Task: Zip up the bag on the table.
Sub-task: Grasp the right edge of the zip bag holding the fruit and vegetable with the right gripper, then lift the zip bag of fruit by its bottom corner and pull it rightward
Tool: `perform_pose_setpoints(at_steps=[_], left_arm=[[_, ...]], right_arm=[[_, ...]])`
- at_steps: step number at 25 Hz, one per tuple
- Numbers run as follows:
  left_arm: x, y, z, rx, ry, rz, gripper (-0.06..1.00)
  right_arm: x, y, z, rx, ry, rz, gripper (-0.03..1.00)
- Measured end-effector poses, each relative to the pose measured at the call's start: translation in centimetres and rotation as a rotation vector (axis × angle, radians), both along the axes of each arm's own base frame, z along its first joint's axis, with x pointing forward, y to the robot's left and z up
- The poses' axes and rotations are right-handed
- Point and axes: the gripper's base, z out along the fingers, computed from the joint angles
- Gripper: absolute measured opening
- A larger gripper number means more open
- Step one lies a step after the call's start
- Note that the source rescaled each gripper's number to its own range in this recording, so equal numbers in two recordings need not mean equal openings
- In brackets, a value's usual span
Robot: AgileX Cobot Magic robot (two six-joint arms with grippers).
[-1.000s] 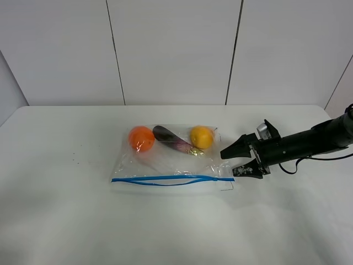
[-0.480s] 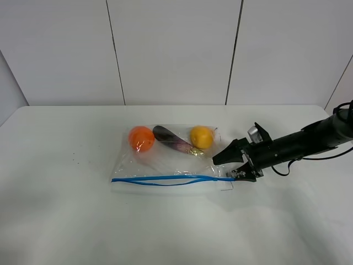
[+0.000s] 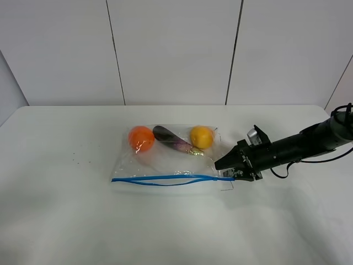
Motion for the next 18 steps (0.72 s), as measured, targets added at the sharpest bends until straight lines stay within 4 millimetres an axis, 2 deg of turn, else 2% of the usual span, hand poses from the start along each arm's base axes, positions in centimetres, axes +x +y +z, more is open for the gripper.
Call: perform_pose_setpoints(at_steps=[1,2,4,5,6,18], left_arm=[[0.0,0.0,0.0,0.0,0.0,0.0,1.0],[0.0,0.0,0.0,0.0,0.0,0.0,1.0],[0.0,0.0,0.0,0.0,0.0,0.0,1.0],[0.0,0.0,0.0,0.0,0.0,0.0,1.0],[0.0,0.0,0.0,0.0,0.0,0.0,1.0],[0.0,0.0,0.0,0.0,0.0,0.0,1.0]], right_arm=[[0.0,0.0,0.0,0.0,0.0,0.0,0.59],[0.0,0.0,-0.01,-0.001,0.0,0.0,0.49],[0.0,-0.01,-0.01,-0.001,0.0,0.0,0.17],[-0.01,0.0,0.0,0.001,0.0,0.001,0.06],[-0.03,0.02,0.03,0.003,0.002,0.002,0.0],[-0.01,0.29,0.58,0.08,0.22,-0.109,0.0]])
